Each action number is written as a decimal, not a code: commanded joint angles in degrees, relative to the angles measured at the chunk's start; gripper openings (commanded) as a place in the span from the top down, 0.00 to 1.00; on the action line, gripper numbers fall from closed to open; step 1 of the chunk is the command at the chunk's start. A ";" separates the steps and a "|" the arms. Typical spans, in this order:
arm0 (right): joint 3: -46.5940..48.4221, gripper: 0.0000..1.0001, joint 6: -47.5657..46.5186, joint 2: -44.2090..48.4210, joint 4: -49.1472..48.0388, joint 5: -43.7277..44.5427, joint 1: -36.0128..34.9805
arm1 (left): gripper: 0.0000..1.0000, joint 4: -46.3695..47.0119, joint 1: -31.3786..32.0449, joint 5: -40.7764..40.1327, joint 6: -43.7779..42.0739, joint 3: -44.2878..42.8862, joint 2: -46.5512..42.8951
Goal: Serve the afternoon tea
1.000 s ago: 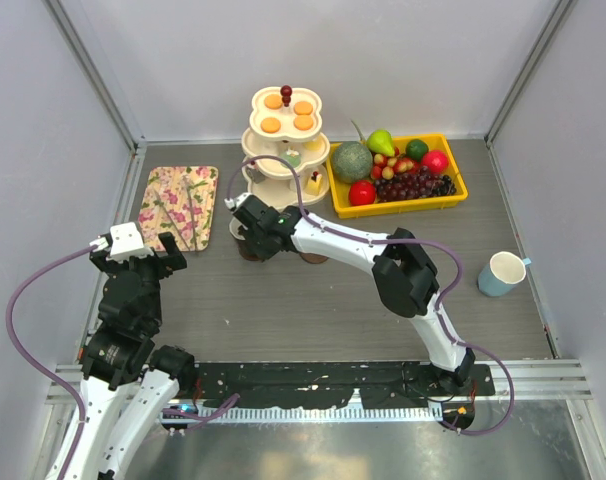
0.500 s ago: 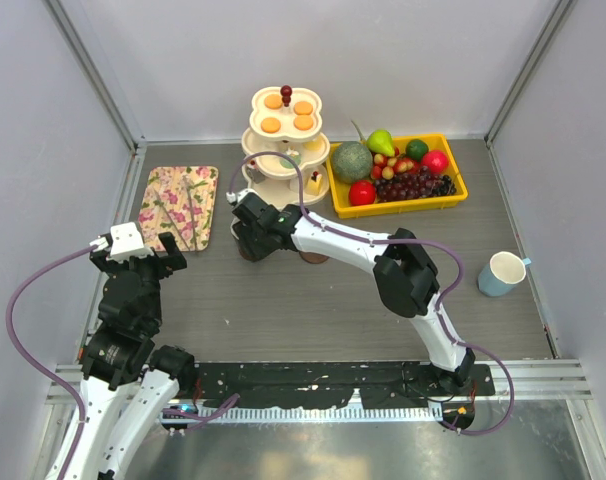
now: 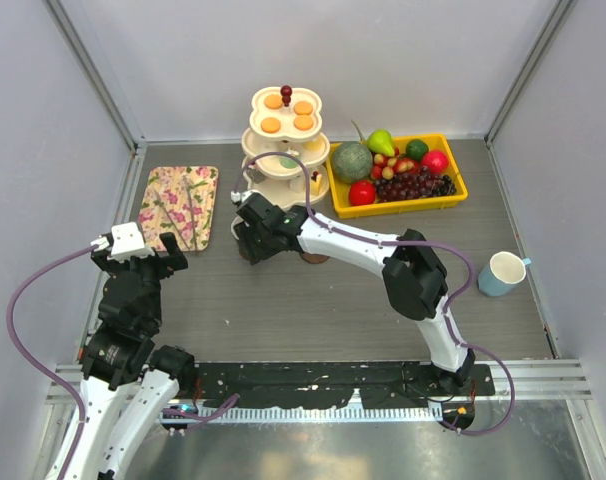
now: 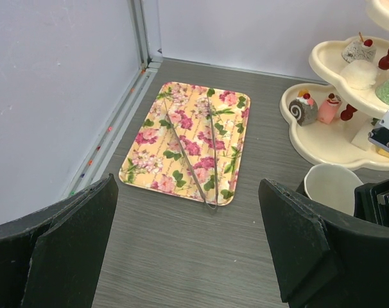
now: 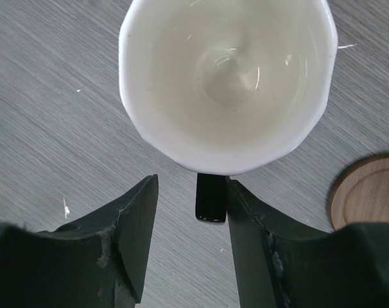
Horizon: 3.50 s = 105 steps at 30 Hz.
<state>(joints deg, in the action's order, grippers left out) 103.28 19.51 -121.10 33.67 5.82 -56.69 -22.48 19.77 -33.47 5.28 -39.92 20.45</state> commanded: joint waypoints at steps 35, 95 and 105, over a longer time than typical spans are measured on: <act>-30.31 0.04 -2.37 43.99 7.54 19.21 23.87 | 0.01 3.85 0.88 0.34 -0.71 0.11 -2.34; -53.63 0.95 12.47 58.16 4.47 -2.04 68.47 | 0.01 4.90 5.10 -1.77 -2.38 1.16 -4.28; -44.58 0.95 20.74 46.85 2.28 -0.65 40.28 | 0.01 4.99 5.10 -2.03 -2.47 1.34 -3.22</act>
<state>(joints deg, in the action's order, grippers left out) 53.49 34.57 -69.69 39.20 6.81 -8.51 -21.19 24.69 -34.48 3.73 -38.79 16.38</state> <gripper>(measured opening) 0.106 0.992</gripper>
